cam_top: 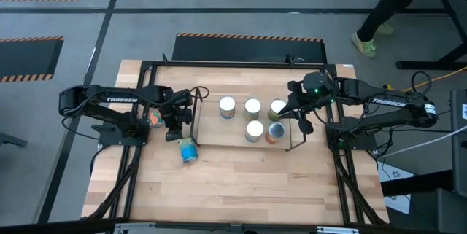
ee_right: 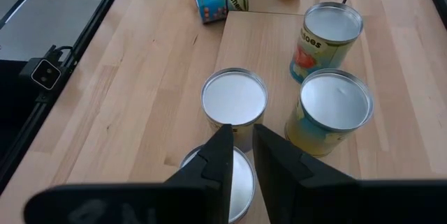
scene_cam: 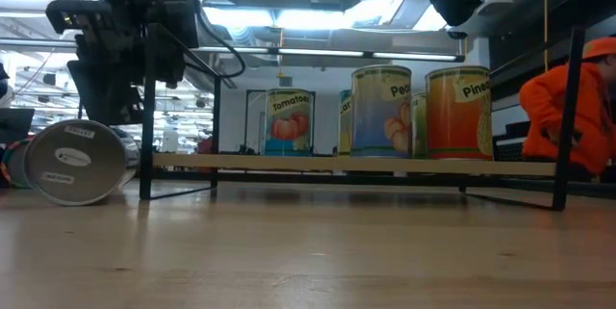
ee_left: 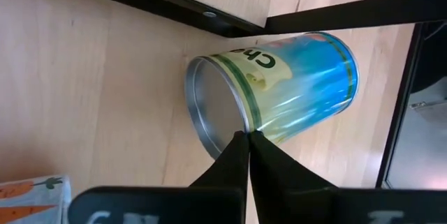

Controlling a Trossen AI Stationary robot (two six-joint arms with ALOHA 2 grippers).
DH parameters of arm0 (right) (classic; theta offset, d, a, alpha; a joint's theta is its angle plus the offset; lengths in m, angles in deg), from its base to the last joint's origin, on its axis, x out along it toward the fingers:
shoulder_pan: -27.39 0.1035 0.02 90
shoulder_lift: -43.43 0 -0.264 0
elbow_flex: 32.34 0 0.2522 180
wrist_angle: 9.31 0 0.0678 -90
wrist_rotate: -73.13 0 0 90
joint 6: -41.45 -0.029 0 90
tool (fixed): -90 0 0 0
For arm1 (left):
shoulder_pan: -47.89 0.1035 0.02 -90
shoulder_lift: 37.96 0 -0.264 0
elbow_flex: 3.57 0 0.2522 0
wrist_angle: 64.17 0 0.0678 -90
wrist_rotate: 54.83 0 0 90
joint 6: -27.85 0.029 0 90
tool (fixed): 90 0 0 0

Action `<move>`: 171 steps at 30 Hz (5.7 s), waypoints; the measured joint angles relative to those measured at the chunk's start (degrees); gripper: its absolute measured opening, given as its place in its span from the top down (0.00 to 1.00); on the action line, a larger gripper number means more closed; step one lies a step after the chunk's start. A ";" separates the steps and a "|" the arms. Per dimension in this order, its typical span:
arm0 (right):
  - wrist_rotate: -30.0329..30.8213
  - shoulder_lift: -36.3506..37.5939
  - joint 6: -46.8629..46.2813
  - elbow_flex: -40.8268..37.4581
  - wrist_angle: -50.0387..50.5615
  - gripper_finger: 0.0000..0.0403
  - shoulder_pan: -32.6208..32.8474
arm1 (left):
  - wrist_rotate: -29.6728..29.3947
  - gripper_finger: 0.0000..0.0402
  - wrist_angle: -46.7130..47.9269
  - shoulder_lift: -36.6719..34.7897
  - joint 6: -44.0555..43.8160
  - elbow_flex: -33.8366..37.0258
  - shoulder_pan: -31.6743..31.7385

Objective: Pick and place cans onto a shelf
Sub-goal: Put the canned cherries on the shelf

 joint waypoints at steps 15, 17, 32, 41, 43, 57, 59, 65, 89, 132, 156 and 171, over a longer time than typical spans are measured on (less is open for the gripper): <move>0.02 -0.02 -0.02 0.00 -0.09 0.85 0.02 | -0.55 1.00 2.45 -9.83 -7.48 0.00 -2.70; 0.02 -0.02 -0.02 0.00 -0.09 0.85 0.02 | -0.89 1.00 2.43 -11.28 -9.92 0.00 -4.06; 0.04 -0.02 -0.01 0.00 -0.17 0.85 0.00 | -14.05 1.00 2.43 -14.96 -19.76 -6.09 -17.29; 0.07 -0.02 -0.01 0.00 -0.63 0.85 0.00 | -19.19 1.00 2.62 -14.00 -25.69 -8.00 -24.41; 0.07 -0.02 0.00 0.00 -0.60 0.85 0.02 | -20.24 1.00 2.80 -14.00 -28.07 -8.00 -26.00; 0.07 -0.02 0.00 0.00 -1.45 0.85 0.00 | -27.02 1.00 2.95 -9.19 -34.18 -8.00 -34.07; 0.07 -0.02 -0.01 0.00 -1.66 0.85 0.01 | -27.87 1.00 2.93 -9.16 -34.42 -8.00 -34.71; 0.07 -0.02 -0.01 0.00 -2.22 0.85 0.01 | -31.37 1.00 3.29 -9.13 -34.52 -8.00 -36.04; 0.07 -0.02 -0.02 0.00 -3.98 0.85 0.00 | -36.52 0.98 9.46 -9.15 -34.02 -8.00 -36.09; 0.05 -0.02 0.07 0.00 -3.91 0.85 0.02 | -48.00 0.77 10.37 -9.15 -41.87 -7.96 -34.84; 0.04 -0.02 0.20 0.00 -3.89 0.85 0.00 | -42.17 0.78 9.18 -8.22 -27.13 -7.95 -27.69; 0.04 -0.04 -0.03 -2.12 -4.88 0.85 0.00 | -36.66 0.78 6.52 -1.32 -7.02 -8.24 -21.95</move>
